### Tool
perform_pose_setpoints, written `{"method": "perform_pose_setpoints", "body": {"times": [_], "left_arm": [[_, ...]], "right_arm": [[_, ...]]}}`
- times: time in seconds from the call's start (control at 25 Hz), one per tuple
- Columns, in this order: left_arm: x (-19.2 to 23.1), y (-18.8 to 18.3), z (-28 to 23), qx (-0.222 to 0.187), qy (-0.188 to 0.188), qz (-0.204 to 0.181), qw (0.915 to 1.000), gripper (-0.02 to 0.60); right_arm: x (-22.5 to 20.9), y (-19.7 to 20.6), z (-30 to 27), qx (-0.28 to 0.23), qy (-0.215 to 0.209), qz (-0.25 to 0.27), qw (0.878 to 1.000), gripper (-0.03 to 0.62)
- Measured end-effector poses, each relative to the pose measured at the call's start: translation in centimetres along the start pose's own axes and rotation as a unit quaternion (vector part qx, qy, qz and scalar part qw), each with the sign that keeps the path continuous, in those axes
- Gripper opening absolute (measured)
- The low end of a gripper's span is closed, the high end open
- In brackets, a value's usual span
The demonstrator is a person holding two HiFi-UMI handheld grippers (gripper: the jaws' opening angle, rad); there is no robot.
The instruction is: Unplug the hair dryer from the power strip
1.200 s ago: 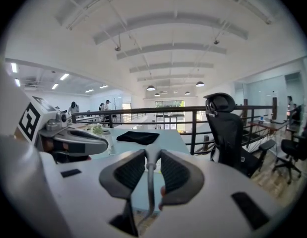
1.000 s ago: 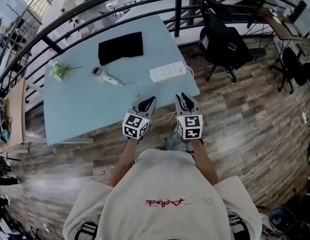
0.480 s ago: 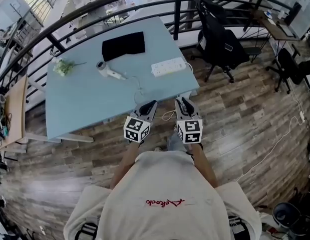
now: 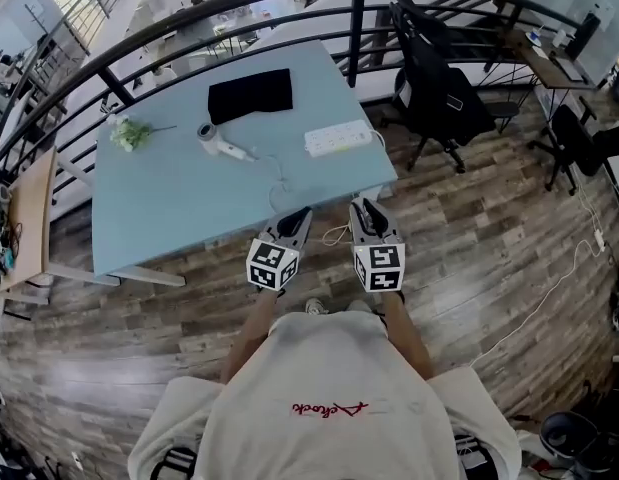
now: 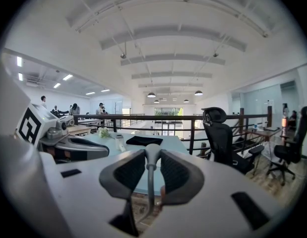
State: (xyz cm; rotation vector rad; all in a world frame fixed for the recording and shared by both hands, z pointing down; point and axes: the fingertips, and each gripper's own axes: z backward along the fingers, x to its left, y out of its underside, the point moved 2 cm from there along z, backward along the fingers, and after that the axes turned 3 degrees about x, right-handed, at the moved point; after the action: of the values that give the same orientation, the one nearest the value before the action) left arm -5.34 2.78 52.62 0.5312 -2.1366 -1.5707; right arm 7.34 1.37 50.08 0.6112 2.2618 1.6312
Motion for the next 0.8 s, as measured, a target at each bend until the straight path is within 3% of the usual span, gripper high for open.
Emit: {"method": "perform_pose_setpoints", "body": {"times": [0.8], "left_arm": [[-4.4,0.2,0.5,0.003,-0.006,-0.002,1.0000,0.009]], "right_arm": [[-0.7,1.7,3.0,0.007,-0.017,-0.007,1.000,0.107]]}}
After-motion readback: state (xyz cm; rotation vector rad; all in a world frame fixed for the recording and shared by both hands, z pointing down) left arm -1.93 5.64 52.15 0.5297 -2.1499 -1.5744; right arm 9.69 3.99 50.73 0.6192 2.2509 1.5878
